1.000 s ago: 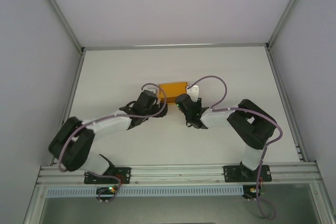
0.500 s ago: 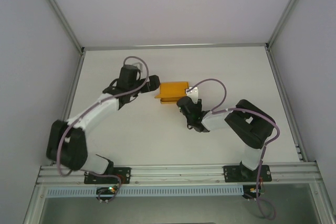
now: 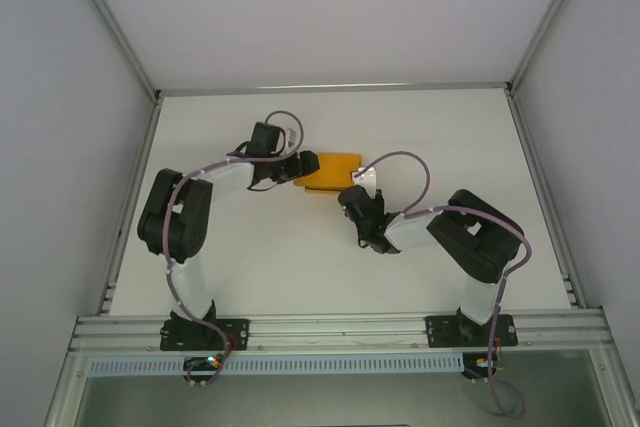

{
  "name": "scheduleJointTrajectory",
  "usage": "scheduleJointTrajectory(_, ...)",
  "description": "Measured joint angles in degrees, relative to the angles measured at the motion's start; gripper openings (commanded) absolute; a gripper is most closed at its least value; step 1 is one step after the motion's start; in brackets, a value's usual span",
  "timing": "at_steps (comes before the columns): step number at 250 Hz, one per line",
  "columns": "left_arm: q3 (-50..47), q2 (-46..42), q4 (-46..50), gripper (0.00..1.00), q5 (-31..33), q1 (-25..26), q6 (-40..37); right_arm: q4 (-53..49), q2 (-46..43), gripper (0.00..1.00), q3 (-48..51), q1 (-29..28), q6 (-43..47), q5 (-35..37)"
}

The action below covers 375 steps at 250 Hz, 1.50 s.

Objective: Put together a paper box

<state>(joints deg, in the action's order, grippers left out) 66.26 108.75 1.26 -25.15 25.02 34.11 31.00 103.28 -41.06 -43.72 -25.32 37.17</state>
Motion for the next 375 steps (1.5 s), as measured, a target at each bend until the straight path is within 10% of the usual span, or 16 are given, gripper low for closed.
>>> scheduleJointTrajectory(40,0.0,3.2,-2.2,0.59,-2.3,0.1,-0.3,-1.6,-6.1,0.62,6.7,-0.1,0.1,-5.3)
scheduleJointTrajectory(125,0.9,5.9,-5.7,0.42,-5.5,-0.2,-0.2,-16.8,-22.9,1.0,10.6,0.5,-0.3,-16.0)
scheduleJointTrajectory(175,0.2,6.9,-9.3,0.25,-9.4,-1.4,0.9,-24.2,-25.1,1.0,3.2,9.7,-7.5,-26.9)
scheduleJointTrajectory(292,-9.2,8.0,-27.7,0.29,-20.8,-7.1,10.6,-24.2,-5.7,0.98,-10.7,24.2,-17.1,-52.1)
scheduleJointTrajectory(375,-9.4,8.3,-28.6,0.31,-21.6,-7.5,11.0,-10.0,7.9,0.75,-16.6,24.9,-25.3,-67.2)
